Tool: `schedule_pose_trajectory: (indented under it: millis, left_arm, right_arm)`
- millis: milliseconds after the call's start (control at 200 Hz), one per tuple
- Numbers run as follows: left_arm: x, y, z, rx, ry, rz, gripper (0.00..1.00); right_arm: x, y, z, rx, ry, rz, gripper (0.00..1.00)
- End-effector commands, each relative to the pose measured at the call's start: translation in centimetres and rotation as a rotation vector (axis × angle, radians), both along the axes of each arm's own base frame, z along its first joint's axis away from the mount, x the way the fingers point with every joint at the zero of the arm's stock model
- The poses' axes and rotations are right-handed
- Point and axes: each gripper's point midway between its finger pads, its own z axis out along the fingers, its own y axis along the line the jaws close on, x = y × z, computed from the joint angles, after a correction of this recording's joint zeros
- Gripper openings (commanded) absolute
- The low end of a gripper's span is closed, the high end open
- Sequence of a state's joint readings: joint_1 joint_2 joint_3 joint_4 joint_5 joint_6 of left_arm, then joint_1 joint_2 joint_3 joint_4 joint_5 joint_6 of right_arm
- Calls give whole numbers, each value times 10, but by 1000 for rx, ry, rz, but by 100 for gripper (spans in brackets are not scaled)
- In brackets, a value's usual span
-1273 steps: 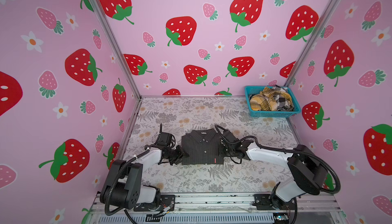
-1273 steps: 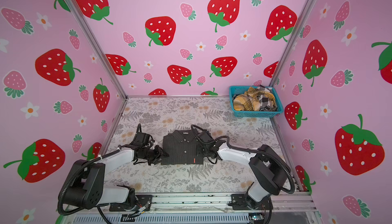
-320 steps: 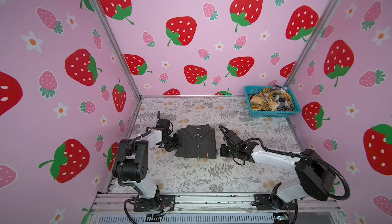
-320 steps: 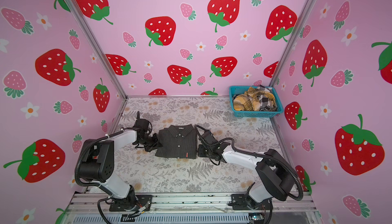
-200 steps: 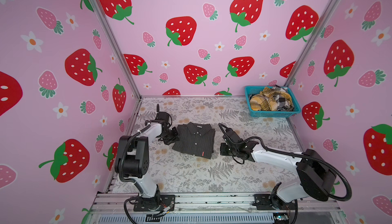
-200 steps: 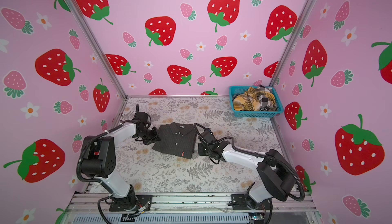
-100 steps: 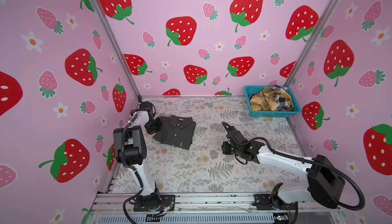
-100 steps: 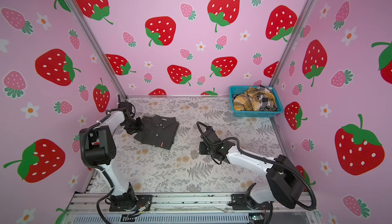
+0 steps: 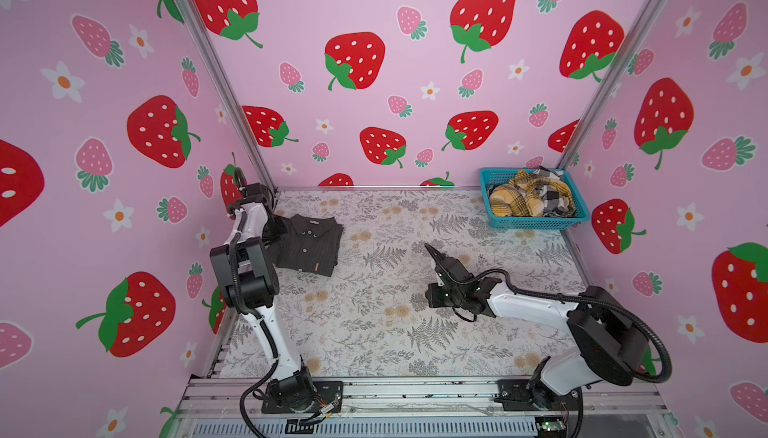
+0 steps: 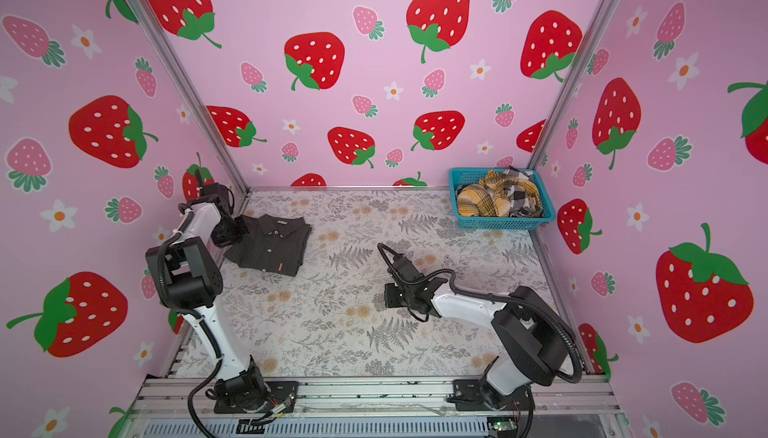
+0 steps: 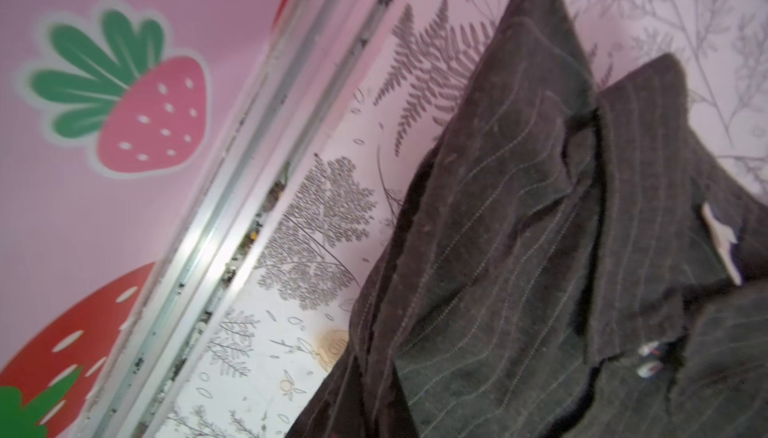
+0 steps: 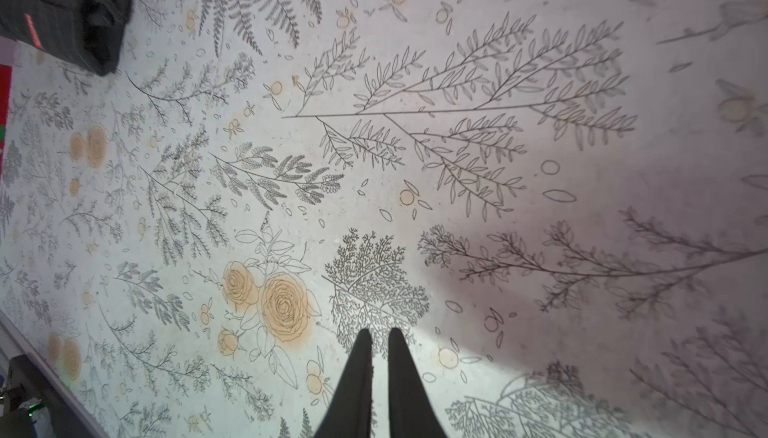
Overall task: Fold and stack the long sleeve shirts
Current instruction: 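Drag the folded grey shirt with the left gripper toward the table's far corner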
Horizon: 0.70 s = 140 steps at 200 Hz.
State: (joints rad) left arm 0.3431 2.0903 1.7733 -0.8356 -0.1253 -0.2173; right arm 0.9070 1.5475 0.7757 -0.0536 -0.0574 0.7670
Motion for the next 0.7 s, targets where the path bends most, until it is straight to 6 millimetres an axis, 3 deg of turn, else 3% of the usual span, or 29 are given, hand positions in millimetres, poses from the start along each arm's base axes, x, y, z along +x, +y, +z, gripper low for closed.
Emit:
schedule_pose_trajectory:
  millis: [0,195,420,545,695]
  left_arm:
    - [-11,9,-2,43,53,6,0]
    - [-23,10,-24,19,63,28,0]
    - [-27,26,-33,45,86,35,0]
    - [-22,36,-34,15,62,54,0]
    - [-10,32,-40,-38,44,52,0]
  right_arm:
    - [5,9,9,25,-32,34,13]
    - [11,15,10,22,-43,40,13]
    - [12,13,12,2,-47,43,13]
    - [15,13,11,-24,-46,50,13]
    - [19,18,13,-27,-44,51,13]
